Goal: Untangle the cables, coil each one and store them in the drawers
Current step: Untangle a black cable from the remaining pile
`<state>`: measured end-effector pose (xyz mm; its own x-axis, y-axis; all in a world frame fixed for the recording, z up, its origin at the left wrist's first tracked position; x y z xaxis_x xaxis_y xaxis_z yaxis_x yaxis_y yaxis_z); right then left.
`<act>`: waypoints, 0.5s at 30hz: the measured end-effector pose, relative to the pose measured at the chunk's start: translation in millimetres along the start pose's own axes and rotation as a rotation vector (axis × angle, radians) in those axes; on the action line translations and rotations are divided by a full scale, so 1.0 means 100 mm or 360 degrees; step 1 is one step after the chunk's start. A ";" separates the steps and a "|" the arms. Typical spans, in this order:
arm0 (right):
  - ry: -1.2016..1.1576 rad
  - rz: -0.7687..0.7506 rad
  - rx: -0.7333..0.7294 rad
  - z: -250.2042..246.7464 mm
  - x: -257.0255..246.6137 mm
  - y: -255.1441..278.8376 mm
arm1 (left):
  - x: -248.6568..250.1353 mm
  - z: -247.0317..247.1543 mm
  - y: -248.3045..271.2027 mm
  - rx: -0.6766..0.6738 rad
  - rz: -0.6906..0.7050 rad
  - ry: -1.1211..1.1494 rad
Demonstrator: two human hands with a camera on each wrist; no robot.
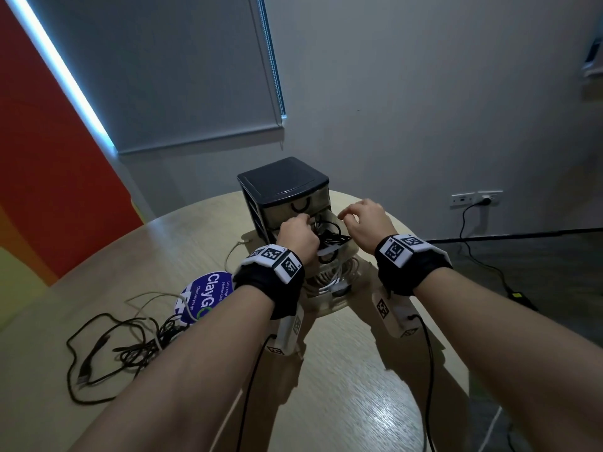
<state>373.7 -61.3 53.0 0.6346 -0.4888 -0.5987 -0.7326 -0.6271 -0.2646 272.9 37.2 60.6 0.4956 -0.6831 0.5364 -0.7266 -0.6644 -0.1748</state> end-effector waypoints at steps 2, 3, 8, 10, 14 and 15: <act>0.0025 0.0027 -0.0012 -0.01 0.02 0.02 | -0.02 0.00 0.01 -0.0016 -0.0015 0.0047; 0.0050 0.0037 -0.0022 -0.01 0.03 0.03 | -0.03 0.01 0.01 -0.0029 -0.0021 0.0079; 0.0145 0.0071 -0.0109 0.04 0.04 0.03 | -0.01 0.02 0.02 -0.0071 0.0004 0.0183; 0.0152 0.0076 -0.0132 0.05 0.03 0.02 | 0.00 0.02 0.00 -0.0054 -0.0004 0.0235; 0.0191 0.0101 -0.0174 0.04 0.05 0.01 | 0.00 0.04 -0.05 -0.0038 -0.0054 0.0322; 0.0187 0.0103 -0.0174 0.02 0.05 0.01 | 0.00 0.05 -0.06 -0.0032 -0.0052 0.0327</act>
<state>375.4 -62.5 48.2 0.6162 -0.5937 -0.5176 -0.7457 -0.6513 -0.1406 279.9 39.6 57.4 0.4131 -0.5837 0.6990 -0.7221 -0.6777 -0.1392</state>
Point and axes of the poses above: each hand's wrist, its own y-axis away from the middle knuckle, its own z-axis out of the palm, x = y × z, the point moved 5 cm from there along -y, towards the middle knuckle, and after that the axes turned 1 degree about y, right-handed, at the moved point
